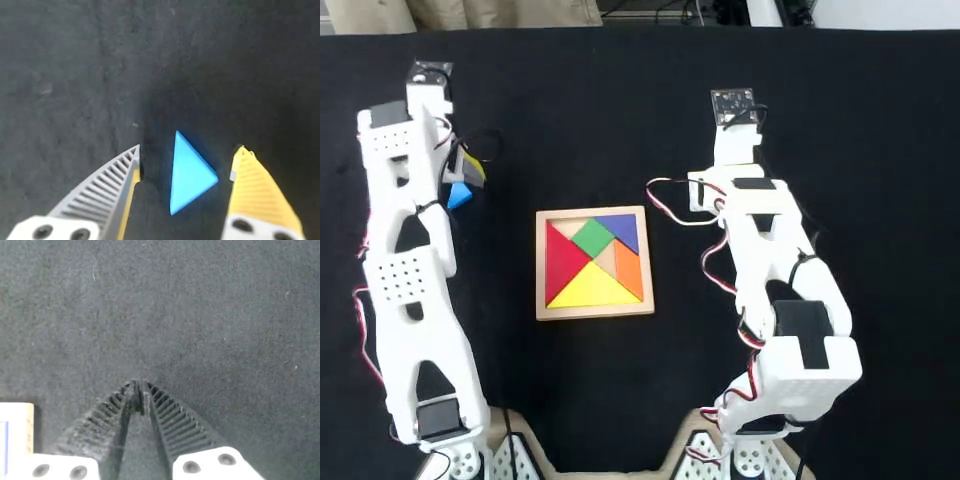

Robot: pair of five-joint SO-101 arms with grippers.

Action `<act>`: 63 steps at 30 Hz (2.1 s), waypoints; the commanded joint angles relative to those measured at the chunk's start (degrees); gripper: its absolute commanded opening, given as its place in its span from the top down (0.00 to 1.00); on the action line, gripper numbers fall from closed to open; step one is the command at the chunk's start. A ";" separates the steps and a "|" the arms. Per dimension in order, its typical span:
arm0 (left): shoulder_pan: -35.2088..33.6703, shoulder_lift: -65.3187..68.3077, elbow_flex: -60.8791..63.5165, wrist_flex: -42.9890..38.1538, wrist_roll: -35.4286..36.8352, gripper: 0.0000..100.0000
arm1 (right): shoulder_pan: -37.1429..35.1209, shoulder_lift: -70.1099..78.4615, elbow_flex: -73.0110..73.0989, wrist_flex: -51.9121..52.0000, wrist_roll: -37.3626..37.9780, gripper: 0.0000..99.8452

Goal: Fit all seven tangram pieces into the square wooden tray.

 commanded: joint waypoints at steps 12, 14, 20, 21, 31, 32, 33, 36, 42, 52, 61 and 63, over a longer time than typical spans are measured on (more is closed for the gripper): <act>-0.04 6.59 -9.45 1.32 -1.14 0.72 | -0.44 -1.27 -5.49 -1.14 0.18 0.99; 0.04 6.24 -9.80 3.96 -1.49 0.72 | -0.44 -1.27 -5.49 -1.14 0.18 0.99; 0.48 6.24 -9.80 6.86 -5.36 0.72 | -0.44 -1.27 -5.49 -1.14 0.18 0.99; 0.48 6.42 -9.80 6.86 -5.45 0.72 | -0.44 -1.27 -5.49 -1.14 0.18 0.99; 0.48 6.51 -9.71 5.36 -5.63 0.80 | -0.44 -1.27 -5.49 -1.14 0.18 0.99; 0.48 6.51 -9.63 5.36 -5.63 0.81 | -0.44 -1.27 -5.49 -1.14 0.18 0.99; 0.48 6.51 -9.54 5.36 -5.63 0.81 | -0.44 -1.27 -5.49 -1.14 0.18 0.99; 0.57 6.51 -9.80 7.03 -5.63 0.81 | -0.44 -1.27 -5.49 -1.14 0.18 0.99; 0.57 5.98 -9.80 11.16 -5.45 0.81 | -0.44 -1.27 -5.49 -1.14 0.18 0.99; 0.66 6.42 -9.80 8.88 -5.19 0.81 | -0.44 -1.19 -5.41 -1.14 0.18 0.99; 1.19 6.51 -9.80 7.21 -2.46 0.80 | -0.44 -1.19 -5.41 -1.14 0.18 0.99; 1.54 6.51 -9.80 7.21 -2.37 0.80 | -0.44 -1.19 -5.41 -1.14 0.18 0.99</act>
